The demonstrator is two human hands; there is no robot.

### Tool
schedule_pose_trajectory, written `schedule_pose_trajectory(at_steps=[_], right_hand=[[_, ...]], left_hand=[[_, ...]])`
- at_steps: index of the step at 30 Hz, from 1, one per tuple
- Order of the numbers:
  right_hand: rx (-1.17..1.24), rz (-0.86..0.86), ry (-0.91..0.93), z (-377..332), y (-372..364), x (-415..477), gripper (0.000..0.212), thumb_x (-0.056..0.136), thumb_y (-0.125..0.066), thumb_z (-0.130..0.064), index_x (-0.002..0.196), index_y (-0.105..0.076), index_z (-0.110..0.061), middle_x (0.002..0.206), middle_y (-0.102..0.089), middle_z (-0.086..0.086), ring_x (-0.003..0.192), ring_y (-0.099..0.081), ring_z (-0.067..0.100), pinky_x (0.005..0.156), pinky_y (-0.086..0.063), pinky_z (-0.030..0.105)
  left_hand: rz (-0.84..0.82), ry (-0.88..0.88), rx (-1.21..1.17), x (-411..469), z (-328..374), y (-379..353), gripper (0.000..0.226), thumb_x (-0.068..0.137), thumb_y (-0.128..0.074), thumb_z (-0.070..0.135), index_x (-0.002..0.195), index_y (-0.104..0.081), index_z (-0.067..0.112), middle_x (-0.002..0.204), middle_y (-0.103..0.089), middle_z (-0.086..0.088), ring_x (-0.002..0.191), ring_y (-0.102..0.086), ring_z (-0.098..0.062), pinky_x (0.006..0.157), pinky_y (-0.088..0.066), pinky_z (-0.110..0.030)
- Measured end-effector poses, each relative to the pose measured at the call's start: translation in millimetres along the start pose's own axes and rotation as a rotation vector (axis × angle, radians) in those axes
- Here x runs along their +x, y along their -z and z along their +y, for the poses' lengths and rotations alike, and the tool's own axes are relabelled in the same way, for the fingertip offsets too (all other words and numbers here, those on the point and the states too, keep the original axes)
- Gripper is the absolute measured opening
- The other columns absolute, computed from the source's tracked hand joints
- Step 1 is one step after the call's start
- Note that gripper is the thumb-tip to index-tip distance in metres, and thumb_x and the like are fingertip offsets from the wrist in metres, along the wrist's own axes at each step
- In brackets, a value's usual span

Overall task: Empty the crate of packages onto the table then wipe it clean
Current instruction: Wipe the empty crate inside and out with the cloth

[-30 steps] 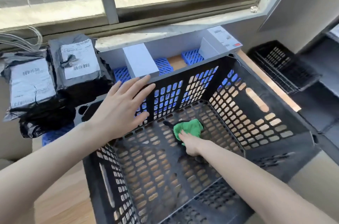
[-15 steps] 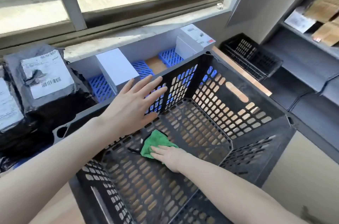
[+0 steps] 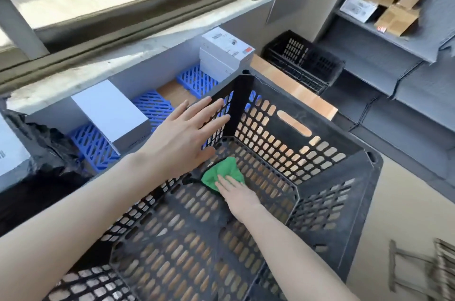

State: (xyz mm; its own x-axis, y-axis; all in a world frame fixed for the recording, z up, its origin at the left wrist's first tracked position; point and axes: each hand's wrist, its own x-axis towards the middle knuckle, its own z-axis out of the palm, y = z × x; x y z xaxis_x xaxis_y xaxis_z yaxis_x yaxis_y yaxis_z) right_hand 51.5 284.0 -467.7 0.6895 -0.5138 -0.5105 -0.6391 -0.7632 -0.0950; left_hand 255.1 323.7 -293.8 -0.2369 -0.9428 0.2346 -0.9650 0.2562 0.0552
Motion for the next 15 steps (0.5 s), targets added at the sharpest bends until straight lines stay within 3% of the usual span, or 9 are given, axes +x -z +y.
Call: schedule_pose_trajectory(at_steps=[5, 10, 15], right_hand=[[-0.025, -0.001, -0.067, 22.6, 4.7, 8.9, 0.064, 0.1, -0.024, 0.0, 0.154, -0.001, -0.027, 0.16, 0.013, -0.007, 0.148, 0.004, 0.015, 0.12, -0.011, 0.038], [0.005, 0.015, -0.282, 37.5, 7.7, 8.9, 0.068, 0.095, -0.023, 0.005, 0.153, 0.005, -0.016, 0.16, 0.017, -0.001, 0.148, 0.006, 0.015, 0.12, -0.013, 0.035], [-0.045, -0.142, -0.456, 49.9, 19.8, -2.3, 0.068, 0.096, -0.025, 0.004, 0.154, 0.004, -0.015, 0.16, 0.018, -0.001, 0.148, 0.008, 0.021, 0.116, -0.021, 0.04]], left_hand=[[0.007, -0.023, 0.002, 0.4, -11.0, -8.3, 0.068, 0.084, -0.069, 0.037, 0.145, -0.046, 0.018, 0.154, -0.037, -0.012, 0.145, -0.03, -0.03, 0.117, -0.025, -0.051], [-0.008, -0.024, -0.009, -0.8, -10.9, -6.7, 0.062, 0.088, -0.047, 0.042, 0.146, -0.044, 0.02, 0.157, -0.033, -0.008, 0.147, -0.026, -0.029, 0.119, -0.022, -0.05], [-0.018, -0.039, 0.019, -1.5, -11.6, -7.2, 0.061, 0.088, -0.041, 0.044, 0.145, -0.045, 0.021, 0.157, -0.033, -0.008, 0.146, -0.026, -0.03, 0.118, -0.022, -0.052]])
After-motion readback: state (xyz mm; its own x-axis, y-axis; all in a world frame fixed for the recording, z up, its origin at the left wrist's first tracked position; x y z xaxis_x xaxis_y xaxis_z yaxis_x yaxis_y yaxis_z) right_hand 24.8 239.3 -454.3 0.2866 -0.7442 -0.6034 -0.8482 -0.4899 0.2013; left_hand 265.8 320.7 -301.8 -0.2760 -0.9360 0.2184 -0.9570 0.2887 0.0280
